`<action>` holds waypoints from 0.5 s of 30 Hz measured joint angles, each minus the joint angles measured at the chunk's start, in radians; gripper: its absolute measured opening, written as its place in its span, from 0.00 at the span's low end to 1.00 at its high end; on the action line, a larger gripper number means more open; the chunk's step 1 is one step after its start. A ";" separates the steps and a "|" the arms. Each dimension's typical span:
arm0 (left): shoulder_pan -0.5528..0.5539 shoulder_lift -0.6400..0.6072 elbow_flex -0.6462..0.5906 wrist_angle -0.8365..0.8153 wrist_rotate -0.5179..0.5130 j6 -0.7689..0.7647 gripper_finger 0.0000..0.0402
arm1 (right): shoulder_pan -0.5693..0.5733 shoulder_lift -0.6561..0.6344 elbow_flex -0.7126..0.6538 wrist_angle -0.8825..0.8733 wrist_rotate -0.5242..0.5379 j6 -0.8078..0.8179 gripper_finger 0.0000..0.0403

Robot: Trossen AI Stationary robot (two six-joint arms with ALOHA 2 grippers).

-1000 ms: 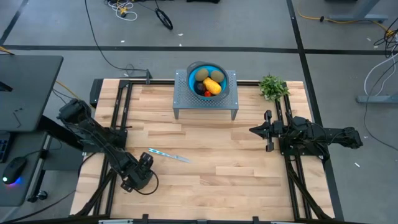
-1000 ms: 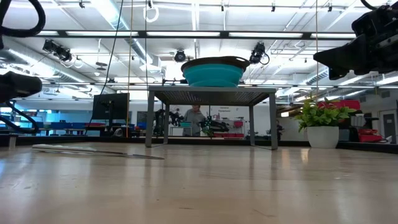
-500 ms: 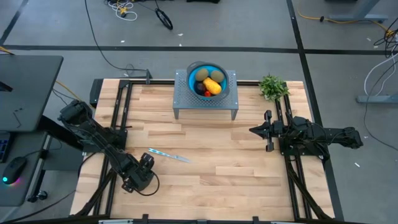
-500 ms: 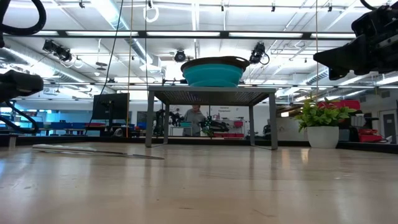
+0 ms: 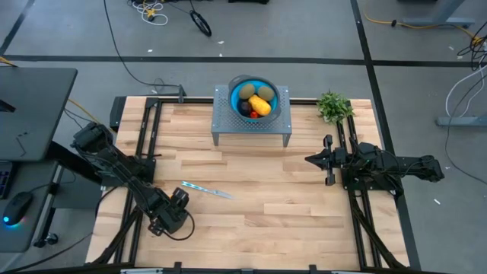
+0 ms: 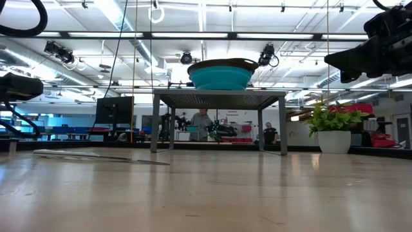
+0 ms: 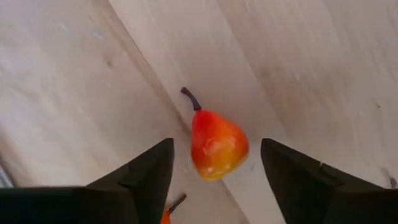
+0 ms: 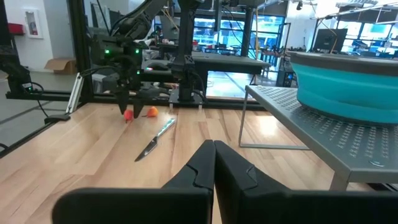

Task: Pick & Place Fruit
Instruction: Put the peach into the blue bin

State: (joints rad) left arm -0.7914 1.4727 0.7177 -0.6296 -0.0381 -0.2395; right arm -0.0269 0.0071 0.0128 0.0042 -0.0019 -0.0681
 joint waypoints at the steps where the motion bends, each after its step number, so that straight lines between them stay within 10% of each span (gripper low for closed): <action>1: 0.000 0.000 0.000 0.000 0.005 0.006 0.60 | 0.000 0.000 0.000 0.000 0.000 0.000 0.02; 15: 0.000 0.000 0.000 0.000 0.005 0.011 0.41 | 0.000 0.000 0.000 0.000 0.000 0.000 0.02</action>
State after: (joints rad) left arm -0.7914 1.4727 0.7177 -0.6295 -0.0330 -0.2283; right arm -0.0269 0.0071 0.0128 0.0040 -0.0021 -0.0681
